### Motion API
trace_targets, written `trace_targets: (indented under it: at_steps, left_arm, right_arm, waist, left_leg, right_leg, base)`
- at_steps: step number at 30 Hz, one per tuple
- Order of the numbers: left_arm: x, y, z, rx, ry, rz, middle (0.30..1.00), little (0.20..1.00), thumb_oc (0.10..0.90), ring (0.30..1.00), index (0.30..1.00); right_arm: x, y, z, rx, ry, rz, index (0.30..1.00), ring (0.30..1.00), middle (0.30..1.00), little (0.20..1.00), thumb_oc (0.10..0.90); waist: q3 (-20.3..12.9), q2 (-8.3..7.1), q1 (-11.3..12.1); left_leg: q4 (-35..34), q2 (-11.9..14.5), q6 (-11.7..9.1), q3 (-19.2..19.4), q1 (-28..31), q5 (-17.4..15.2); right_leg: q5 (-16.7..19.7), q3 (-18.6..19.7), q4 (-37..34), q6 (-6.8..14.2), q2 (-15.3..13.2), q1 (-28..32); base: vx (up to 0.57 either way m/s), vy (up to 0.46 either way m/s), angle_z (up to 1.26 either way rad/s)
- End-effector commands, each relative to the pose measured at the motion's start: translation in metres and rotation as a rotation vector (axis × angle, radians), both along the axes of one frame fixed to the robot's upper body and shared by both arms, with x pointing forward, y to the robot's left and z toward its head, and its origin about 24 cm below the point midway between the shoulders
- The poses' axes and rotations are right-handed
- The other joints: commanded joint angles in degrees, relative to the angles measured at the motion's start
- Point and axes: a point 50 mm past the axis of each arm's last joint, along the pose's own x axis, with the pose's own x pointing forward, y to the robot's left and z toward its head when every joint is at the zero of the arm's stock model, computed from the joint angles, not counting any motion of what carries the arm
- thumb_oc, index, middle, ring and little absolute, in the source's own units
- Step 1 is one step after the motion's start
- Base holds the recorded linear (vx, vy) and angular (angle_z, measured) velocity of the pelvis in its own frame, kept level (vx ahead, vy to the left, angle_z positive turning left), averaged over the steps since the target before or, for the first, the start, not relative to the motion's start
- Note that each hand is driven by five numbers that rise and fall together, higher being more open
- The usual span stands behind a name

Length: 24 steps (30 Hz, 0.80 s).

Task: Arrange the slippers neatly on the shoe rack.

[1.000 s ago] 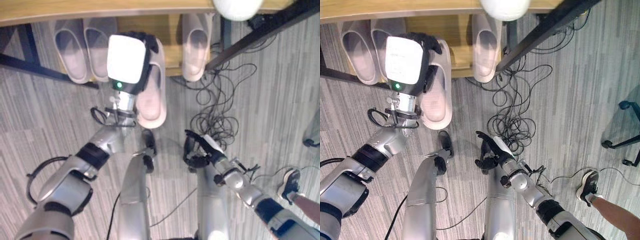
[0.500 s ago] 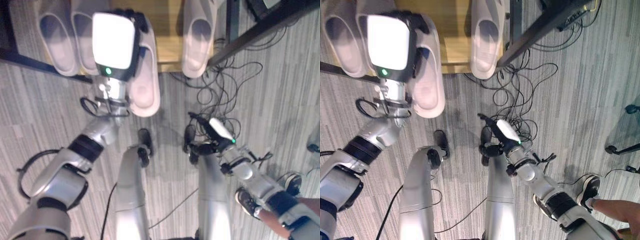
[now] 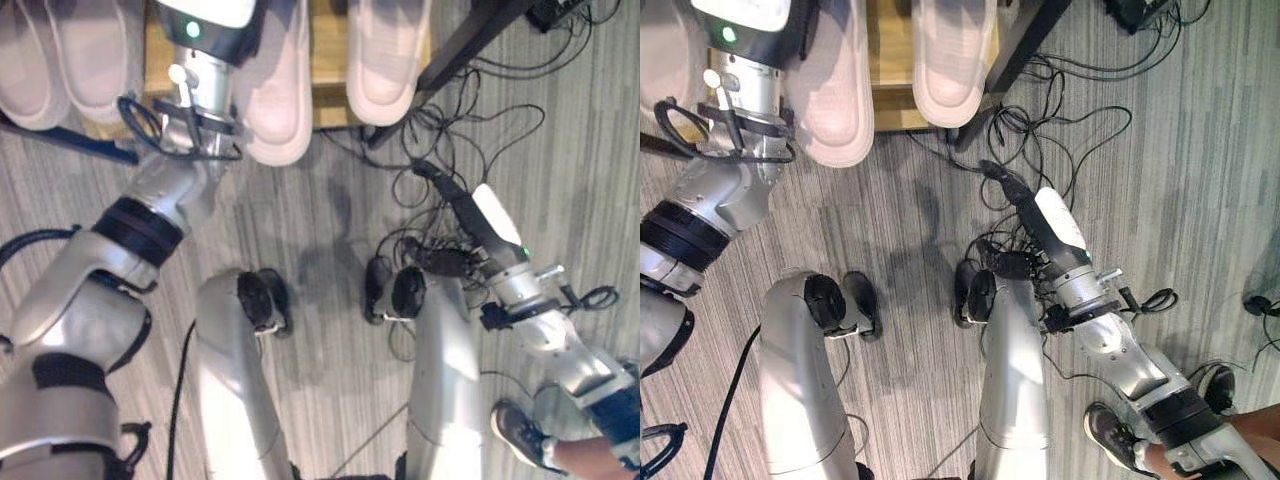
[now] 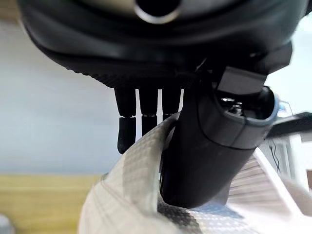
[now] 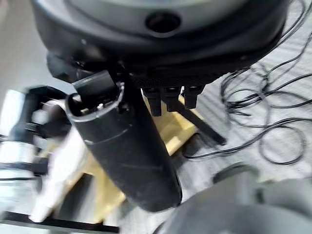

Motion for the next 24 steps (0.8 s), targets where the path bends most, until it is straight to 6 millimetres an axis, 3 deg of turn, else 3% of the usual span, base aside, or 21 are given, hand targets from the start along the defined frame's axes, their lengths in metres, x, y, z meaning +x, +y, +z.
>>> trace_targets:
  at_steps: [1,7,9,14,15,21,23,24]
  left_arm:
    - [-0.023,-0.006,0.069,-0.055,-0.226,-0.034,0.300,0.300,0.400,0.300,0.300]
    - [-0.017,0.003,0.075,-0.060,-0.229,0.032,0.300,0.300,0.400,0.300,0.300]
    - [-0.017,-0.005,0.080,0.025,-0.252,0.051,0.300,0.300,0.400,0.300,0.300]
    - [-0.015,-0.008,0.084,-0.007,-0.238,0.044,0.300,0.300,0.400,0.300,0.300]
    - [-0.016,-0.015,0.083,-0.014,-0.239,0.002,0.300,0.300,0.400,0.300,0.300]
    - [-0.010,-0.030,0.075,-0.010,-0.213,-0.026,0.300,0.300,0.400,0.300,0.300]
    - [-0.009,-0.030,0.075,-0.005,-0.212,-0.021,0.900,0.900,0.800,0.900,0.900]
    - [-0.009,-0.030,0.076,-0.012,-0.213,-0.023,0.900,0.900,0.800,0.900,0.900]
  right_arm:
    - [-0.033,0.013,0.027,0.079,-0.135,0.174,0.900,0.900,0.900,0.900,0.800]
    - [-0.047,0.017,0.020,0.026,-0.163,0.198,0.900,0.900,0.900,0.900,0.800]
    - [-0.052,0.017,0.020,-0.001,-0.161,0.216,0.900,0.900,0.900,0.900,0.800]
    - [-0.058,0.021,0.023,-0.017,-0.172,0.251,0.900,0.900,0.900,0.900,0.800]
    - [-0.061,0.020,0.023,-0.024,-0.185,0.247,0.900,0.900,0.900,0.900,0.800]
    - [-0.064,0.022,0.024,-0.054,-0.211,0.245,0.900,0.900,0.900,0.900,0.800]
    - [-0.065,0.022,0.025,-0.057,-0.218,0.247,0.900,0.900,0.900,0.900,0.800]
    - [-0.068,0.022,0.027,-0.059,-0.230,0.255,0.900,0.900,0.900,0.900,0.800]
  waist:
    - [-1.4,-0.10,-2.5]
    - [-1.4,-1.01,-3.1]
    - [-1.4,-1.46,-3.4]
    - [-1.4,-2.42,-3.7]
    - [-1.4,-2.56,-3.9]
    - [-1.4,-2.33,-3.8]
    - [-1.4,-2.37,-3.9]
    - [-1.4,-2.27,-4.0]
  left_leg:
    - [1.3,-4.1,4.7,-4.3,6.2,-6.8]
    - [3.4,-3.8,5.1,-4.8,6.2,-8.2]
    - [4.4,-3.6,5.1,-4.9,6.2,-8.4]
    - [5.0,-3.2,5.1,-5.0,6.2,-8.4]
    - [6.0,-3.2,5.0,-5.1,6.2,-8.4]
    - [10.0,-3.8,5.2,-6.4,6.2,-9.5]
    - [10.9,-3.9,5.3,-6.7,6.2,-9.7]
    - [11.6,-4.1,5.3,-6.9,6.2,-9.6]
  right_leg:
    - [-5.3,1.9,-1.1,-0.9,1.9,6.7]
    - [-6.3,3.2,0.9,-1.3,1.9,6.7]
    - [-6.6,3.5,1.8,-1.3,1.7,6.7]
    - [-6.8,3.7,2.6,-1.5,1.4,6.7]
    - [-6.8,3.8,3.5,-1.6,1.2,6.7]
    - [-8.1,4.5,7.8,-1.9,1.5,6.7]
    - [-8.5,4.6,8.7,-2.0,1.5,6.7]
    - [-8.7,4.5,9.2,-2.1,1.5,6.7]
  base:
    - [0.07,0.028,-0.04]
    - [0.04,0.000,-0.01]
    - [0.05,-0.003,-0.03]
    - [0.01,-0.003,-0.02]
    - [0.00,0.000,0.00]
    - [0.00,0.000,0.00]
    - [0.01,0.003,-0.02]
    - [0.00,0.000,0.00]
